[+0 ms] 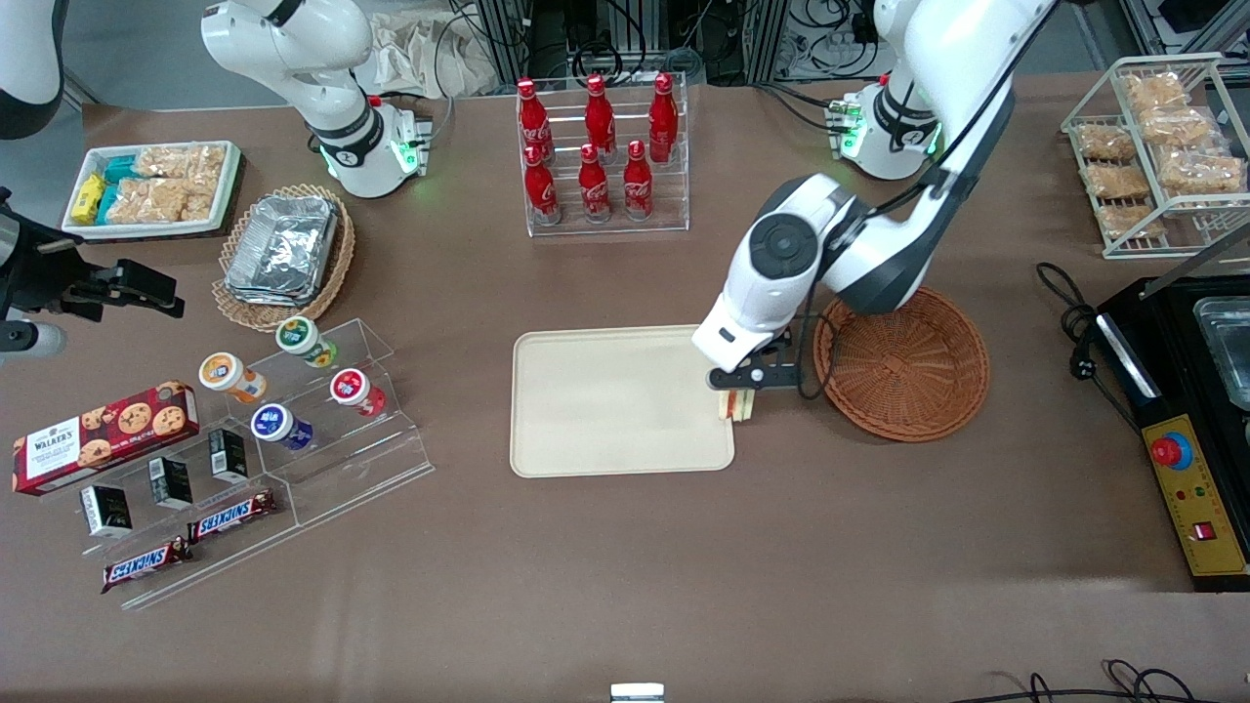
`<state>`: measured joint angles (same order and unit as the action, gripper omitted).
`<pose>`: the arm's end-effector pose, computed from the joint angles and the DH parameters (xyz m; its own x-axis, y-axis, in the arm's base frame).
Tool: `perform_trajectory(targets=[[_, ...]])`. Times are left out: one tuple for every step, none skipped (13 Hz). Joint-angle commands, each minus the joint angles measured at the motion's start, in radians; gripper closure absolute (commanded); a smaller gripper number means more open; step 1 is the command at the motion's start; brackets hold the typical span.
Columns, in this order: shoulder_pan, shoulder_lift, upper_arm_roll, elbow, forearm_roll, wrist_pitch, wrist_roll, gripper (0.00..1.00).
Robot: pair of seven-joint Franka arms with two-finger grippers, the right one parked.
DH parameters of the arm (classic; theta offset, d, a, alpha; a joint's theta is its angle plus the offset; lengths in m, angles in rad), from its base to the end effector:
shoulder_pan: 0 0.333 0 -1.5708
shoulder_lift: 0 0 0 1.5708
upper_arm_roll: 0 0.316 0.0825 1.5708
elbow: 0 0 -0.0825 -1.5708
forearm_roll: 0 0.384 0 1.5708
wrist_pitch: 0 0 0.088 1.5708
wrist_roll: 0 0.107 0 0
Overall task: Place sandwich from basket to tray
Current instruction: 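Carry the sandwich over the cream tray with the left gripper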
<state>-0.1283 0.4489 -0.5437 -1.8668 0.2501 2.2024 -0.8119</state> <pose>0.5099 -0.3675 0.3019 0.9986 0.0267 -0.0466 0.0266 -0.9996 -0.0040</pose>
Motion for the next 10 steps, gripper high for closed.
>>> perform_trajectory(targets=[[-0.008, 0.092, -0.004, 0.04, 0.07, 0.046, -0.073, 1.0], [-0.051, 0.103, 0.002, 0.052, 0.074, 0.062, -0.081, 1.0], [-0.075, 0.126, 0.014, 0.064, 0.074, 0.063, -0.085, 1.0], [-0.079, 0.146, 0.016, 0.081, 0.08, 0.065, -0.098, 1.0], [-0.079, 0.158, 0.016, 0.092, 0.118, 0.065, -0.122, 1.0], [-0.08, 0.168, 0.016, 0.094, 0.156, 0.065, -0.153, 1.0], [-0.092, 0.178, 0.016, 0.094, 0.194, 0.065, -0.167, 1.0], [-0.1, 0.186, 0.016, 0.094, 0.227, 0.066, -0.17, 1.0], [-0.1, 0.195, 0.016, 0.094, 0.235, 0.066, -0.17, 1.0], [-0.1, 0.198, 0.016, 0.095, 0.236, 0.066, -0.17, 1.0]])
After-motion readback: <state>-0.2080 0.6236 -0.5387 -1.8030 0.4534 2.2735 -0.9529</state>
